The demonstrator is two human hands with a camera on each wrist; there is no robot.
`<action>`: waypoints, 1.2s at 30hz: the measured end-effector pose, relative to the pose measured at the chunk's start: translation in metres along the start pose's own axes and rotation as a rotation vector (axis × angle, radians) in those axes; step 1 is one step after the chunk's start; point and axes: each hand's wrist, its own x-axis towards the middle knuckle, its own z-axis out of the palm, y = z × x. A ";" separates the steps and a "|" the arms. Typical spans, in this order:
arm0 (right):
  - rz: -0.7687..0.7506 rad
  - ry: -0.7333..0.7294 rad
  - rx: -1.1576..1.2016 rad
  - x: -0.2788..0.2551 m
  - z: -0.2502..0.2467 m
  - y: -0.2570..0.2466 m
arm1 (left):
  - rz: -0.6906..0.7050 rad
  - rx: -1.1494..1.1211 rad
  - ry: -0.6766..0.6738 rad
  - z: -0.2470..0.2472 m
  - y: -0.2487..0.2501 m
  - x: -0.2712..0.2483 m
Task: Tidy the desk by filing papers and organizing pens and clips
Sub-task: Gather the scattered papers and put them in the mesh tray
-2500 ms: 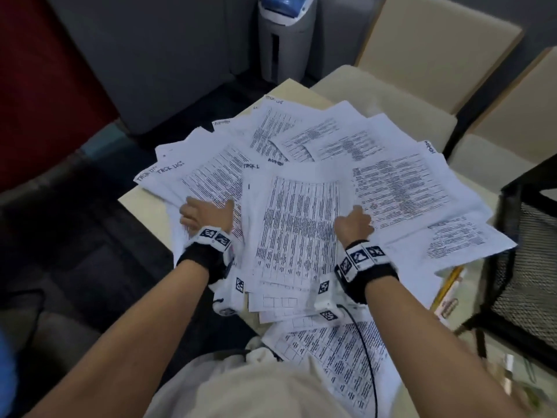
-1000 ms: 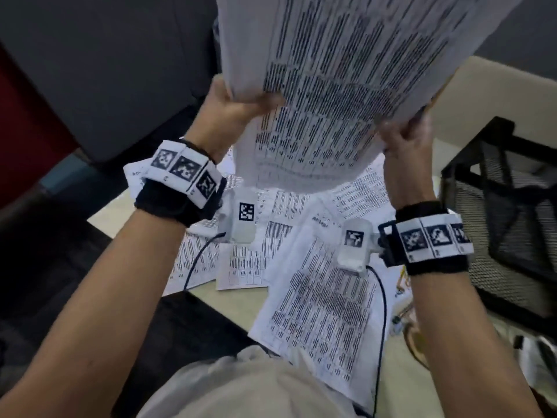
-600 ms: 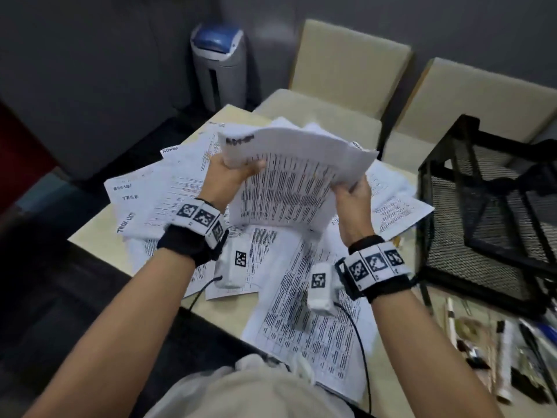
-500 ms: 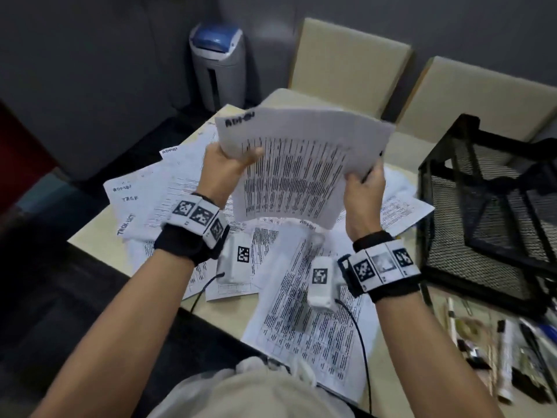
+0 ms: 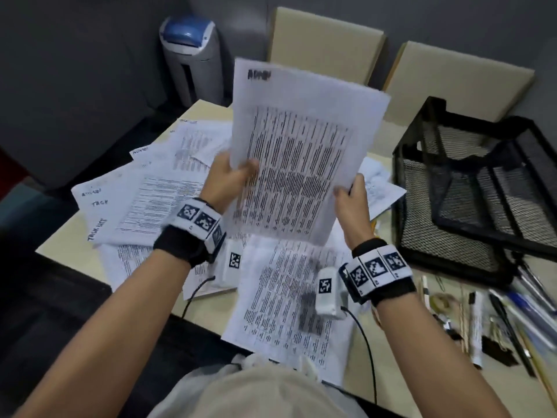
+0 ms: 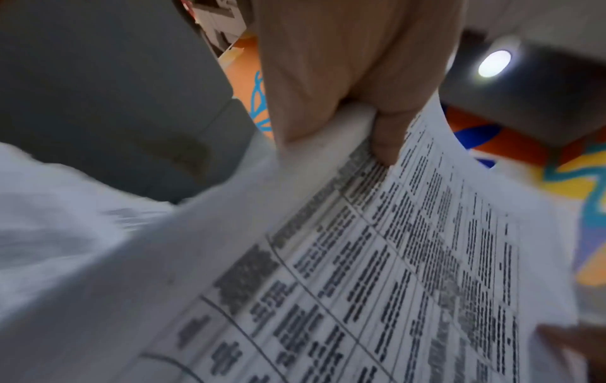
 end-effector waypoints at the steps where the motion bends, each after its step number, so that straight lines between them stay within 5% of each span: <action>1: -0.028 0.004 0.035 0.000 -0.012 -0.003 | 0.067 -0.044 0.018 0.008 0.017 0.006; 5: -0.172 0.134 0.053 -0.001 -0.076 -0.018 | 0.216 -0.312 0.025 0.052 0.091 0.027; 10: -0.249 0.569 -0.038 0.007 -0.193 -0.042 | 0.060 -0.373 -0.181 0.152 0.132 0.044; 14: -0.078 0.668 -0.253 0.015 -0.268 -0.033 | 0.116 -0.012 -0.293 0.242 0.118 0.020; 17: 0.089 0.606 -0.360 0.028 -0.297 -0.011 | 0.269 0.228 -0.337 0.293 0.106 0.004; 21: 0.224 0.454 -0.614 0.042 -0.310 0.018 | 0.293 0.650 -0.444 0.330 0.092 0.002; 25: 0.241 0.364 -0.729 0.047 -0.312 0.041 | 0.333 0.885 -0.493 0.337 0.074 -0.006; 30: 0.216 0.409 -0.864 0.039 -0.299 0.042 | 0.590 0.895 -0.362 0.315 0.071 -0.014; 33: -0.001 0.519 -0.794 0.017 -0.262 0.032 | 0.583 0.794 -0.219 0.275 0.062 -0.007; 36: -0.243 0.466 -0.619 -0.008 -0.200 0.030 | 0.401 0.744 -0.105 0.221 0.034 0.012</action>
